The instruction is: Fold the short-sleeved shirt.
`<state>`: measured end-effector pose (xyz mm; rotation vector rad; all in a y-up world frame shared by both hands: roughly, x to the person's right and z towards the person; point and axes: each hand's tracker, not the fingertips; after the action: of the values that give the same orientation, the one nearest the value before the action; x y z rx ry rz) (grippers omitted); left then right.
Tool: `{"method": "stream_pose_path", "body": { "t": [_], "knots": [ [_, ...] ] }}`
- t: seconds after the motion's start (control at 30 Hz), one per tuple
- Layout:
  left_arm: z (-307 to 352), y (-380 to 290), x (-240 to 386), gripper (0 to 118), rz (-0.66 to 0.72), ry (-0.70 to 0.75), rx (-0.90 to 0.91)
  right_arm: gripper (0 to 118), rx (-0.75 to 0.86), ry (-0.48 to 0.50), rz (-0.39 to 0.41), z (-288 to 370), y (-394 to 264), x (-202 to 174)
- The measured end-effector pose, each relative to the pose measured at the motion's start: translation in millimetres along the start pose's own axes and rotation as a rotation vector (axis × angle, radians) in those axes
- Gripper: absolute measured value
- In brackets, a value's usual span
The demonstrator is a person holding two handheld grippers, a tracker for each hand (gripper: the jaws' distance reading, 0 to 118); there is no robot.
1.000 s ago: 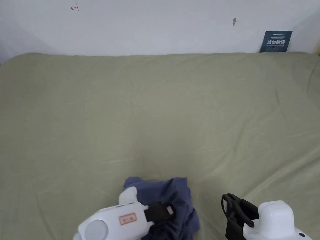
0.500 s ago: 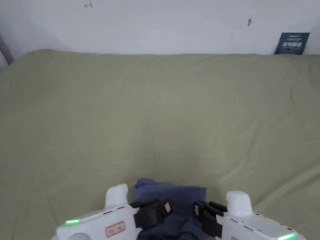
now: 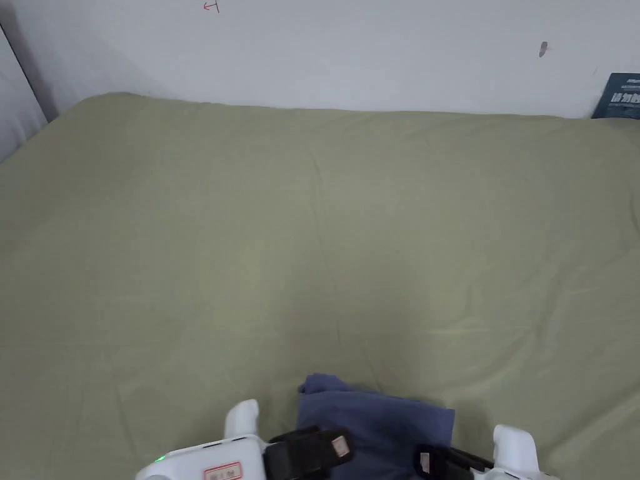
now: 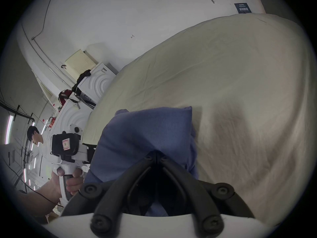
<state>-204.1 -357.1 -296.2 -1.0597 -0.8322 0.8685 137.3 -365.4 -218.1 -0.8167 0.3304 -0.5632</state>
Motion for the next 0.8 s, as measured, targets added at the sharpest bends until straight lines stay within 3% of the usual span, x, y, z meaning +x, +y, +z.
{"method": "stream_pose_path", "body": {
  "t": [0.03,0.07,0.1,0.13,0.17,0.23,0.33,0.43,0.8],
  "knots": [
    [-13.8,-1.2,4.4,102,0.033,-0.005,-0.029,6,0.0,0.002,-0.002,-0.3,0.0,0.3],
    [-23.4,-4.5,8.5,93,-0.041,0.134,-0.025,6,0.001,0.0,-0.003,-0.3,0.0,0.1],
    [-30.6,-6.6,13.2,77,-0.091,0.171,-0.002,6,0.002,-0.001,-0.001,0.5,-0.7,-0.1],
    [-30.2,-4.5,13.2,36,-0.083,0.168,-0.002,6,0.005,-0.003,-0.001,1.5,-0.7,-0.9],
    [-32.0,-1.8,12.4,31,-0.021,0.228,0.012,6,0.011,-0.006,-0.001,3.8,-0.4,-2.5],
    [-28.8,1.0,9.0,29,0.024,0.202,0.0,6,0.016,0.001,0.0,7.8,0.8,-7.0],
    [-16.7,-0.2,25.7,29,-0.147,0.32,-0.007,7,0.019,-0.01,0.048,13.8,2.1,-20.6],
    [20.4,18.3,16.0,29,-0.132,0.347,0.01,7,0.025,-0.012,0.075,17.0,2.8,-36.8],
    [285.3,135.0,-95.4,29,-0.099,0.654,0.147,7,-0.002,0.004,0.159,-6.9,-2.5,-97.5]
  ]
}}
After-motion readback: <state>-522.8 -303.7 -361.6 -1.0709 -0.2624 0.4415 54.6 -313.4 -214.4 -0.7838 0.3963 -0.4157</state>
